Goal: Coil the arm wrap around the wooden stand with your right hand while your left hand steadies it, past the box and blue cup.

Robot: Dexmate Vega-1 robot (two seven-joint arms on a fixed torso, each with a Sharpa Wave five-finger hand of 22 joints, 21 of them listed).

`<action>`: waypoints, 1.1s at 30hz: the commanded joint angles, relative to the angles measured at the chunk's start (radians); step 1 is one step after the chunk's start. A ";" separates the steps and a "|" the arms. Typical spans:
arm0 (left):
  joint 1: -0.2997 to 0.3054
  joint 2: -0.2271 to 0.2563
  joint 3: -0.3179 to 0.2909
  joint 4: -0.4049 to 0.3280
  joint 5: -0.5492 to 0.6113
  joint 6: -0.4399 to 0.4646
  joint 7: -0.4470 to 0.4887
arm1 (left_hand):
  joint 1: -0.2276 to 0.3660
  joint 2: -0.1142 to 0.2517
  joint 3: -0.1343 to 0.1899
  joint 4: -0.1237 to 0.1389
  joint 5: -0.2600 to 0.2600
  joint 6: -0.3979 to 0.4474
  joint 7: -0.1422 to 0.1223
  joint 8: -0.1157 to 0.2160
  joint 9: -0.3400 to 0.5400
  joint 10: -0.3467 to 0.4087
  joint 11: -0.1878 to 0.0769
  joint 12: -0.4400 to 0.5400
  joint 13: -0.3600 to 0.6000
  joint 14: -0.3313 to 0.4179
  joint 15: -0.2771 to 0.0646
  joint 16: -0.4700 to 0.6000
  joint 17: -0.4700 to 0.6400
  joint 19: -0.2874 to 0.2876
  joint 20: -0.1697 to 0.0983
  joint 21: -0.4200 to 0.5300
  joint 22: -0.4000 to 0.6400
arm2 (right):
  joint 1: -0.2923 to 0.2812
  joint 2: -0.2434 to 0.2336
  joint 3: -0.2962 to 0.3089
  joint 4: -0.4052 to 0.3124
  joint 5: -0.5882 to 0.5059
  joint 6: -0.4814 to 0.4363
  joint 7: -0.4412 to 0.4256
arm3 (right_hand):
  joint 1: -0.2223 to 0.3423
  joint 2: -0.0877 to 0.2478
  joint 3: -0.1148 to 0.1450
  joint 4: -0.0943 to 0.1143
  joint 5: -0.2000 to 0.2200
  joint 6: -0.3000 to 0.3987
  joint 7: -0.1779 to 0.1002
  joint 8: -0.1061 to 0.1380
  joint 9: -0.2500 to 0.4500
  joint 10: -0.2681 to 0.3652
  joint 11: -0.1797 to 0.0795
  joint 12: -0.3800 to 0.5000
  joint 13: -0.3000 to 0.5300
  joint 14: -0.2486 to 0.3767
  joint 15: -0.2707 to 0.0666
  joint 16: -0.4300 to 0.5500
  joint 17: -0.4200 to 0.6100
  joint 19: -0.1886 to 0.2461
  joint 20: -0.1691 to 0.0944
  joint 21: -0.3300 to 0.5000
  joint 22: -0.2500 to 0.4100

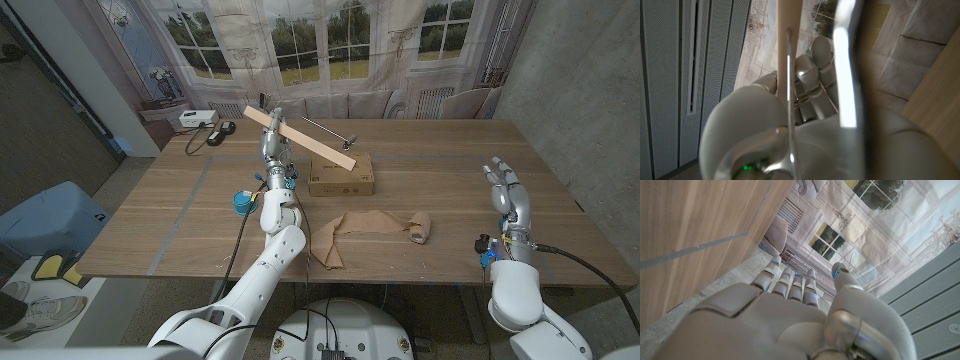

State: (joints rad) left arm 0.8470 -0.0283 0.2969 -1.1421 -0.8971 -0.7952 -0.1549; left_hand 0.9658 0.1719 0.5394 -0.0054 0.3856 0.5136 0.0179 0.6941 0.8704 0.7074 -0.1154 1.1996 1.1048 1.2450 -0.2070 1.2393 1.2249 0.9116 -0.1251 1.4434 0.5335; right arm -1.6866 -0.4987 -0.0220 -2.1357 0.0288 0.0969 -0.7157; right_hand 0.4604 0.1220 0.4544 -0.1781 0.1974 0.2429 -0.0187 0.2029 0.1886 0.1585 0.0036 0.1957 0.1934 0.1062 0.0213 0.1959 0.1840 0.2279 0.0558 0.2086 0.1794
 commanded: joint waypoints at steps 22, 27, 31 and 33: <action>0.031 -0.058 -0.068 -0.044 -0.016 0.085 -0.018 | -0.020 0.007 0.192 0.163 -0.001 -0.010 0.002 0.011 -0.008 -0.018 -0.004 0.220 0.134 -0.002 -0.001 0.017 0.000 -0.015 -0.087 0.020 -0.009 | -0.118 -0.270 -0.005 -0.484 -0.075 -1.009 0.112 | 0.177 -0.114 0.034 0.010 0.011 -0.179 -0.007 -0.018 0.005 -0.159 0.002 -0.009 0.010 -0.112 0.039 -0.008 0.004 -0.054 0.041 -0.012 0.001; 0.036 -0.058 -0.071 -0.053 -0.020 0.099 -0.021 | -0.023 0.007 0.195 0.163 -0.002 -0.012 0.000 0.012 -0.008 -0.018 -0.004 0.228 0.134 -0.002 -0.001 0.018 0.000 -0.016 -0.087 0.023 -0.010 | -0.025 -0.324 -0.101 -0.524 -0.081 -1.186 0.122 | 0.159 -0.137 0.013 0.019 -0.001 -0.204 -0.011 -0.023 0.005 -0.182 -0.002 -0.012 0.010 -0.115 0.039 -0.006 0.006 -0.052 0.040 -0.009 0.001; 0.039 -0.058 -0.071 -0.058 -0.018 0.104 -0.019 | -0.027 0.008 0.198 0.162 -0.004 -0.012 0.002 0.014 -0.010 -0.023 -0.005 0.236 0.134 -0.002 -0.001 0.020 0.000 -0.017 -0.087 0.026 -0.012 | 0.057 -0.362 -0.192 -0.538 -0.084 -1.292 0.120 | 0.157 -0.145 0.006 0.020 -0.004 -0.229 -0.020 -0.026 0.005 -0.203 -0.008 -0.014 0.011 -0.135 0.037 -0.010 0.006 -0.056 0.036 -0.010 0.002; 0.041 -0.056 -0.072 -0.063 -0.018 0.110 -0.018 | -0.028 0.008 0.199 0.162 -0.004 -0.013 0.002 0.015 -0.008 -0.024 -0.005 0.239 0.134 -0.003 -0.001 0.020 0.000 -0.016 -0.087 0.027 -0.012 | 0.094 -0.378 -0.230 -0.538 -0.080 -1.325 0.121 | 0.157 -0.148 0.003 0.021 -0.004 -0.241 -0.024 -0.027 0.005 -0.218 -0.008 -0.016 0.011 -0.151 0.042 -0.014 0.006 -0.064 0.035 -0.012 0.002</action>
State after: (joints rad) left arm 0.8775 -0.0844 0.2314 -1.1853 -0.9136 -0.7096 -0.1725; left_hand 0.9395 0.1689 0.5617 -0.0079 0.3797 0.5032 0.0176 0.7098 0.8709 0.6823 -0.1152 1.2317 1.1047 1.2452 -0.2069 1.2547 1.2220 0.8963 -0.1198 1.4647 0.5188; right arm -1.7506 -0.7782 -0.0759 -2.6069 -0.0392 -0.9035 -0.6060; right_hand 0.6175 -0.0185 0.4603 -0.1570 0.1953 0.0166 -0.0383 0.1772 0.1884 -0.0435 -0.0055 0.1809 0.2028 -0.0291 0.0575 0.1845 0.1887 0.1711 0.0909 0.1958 0.1795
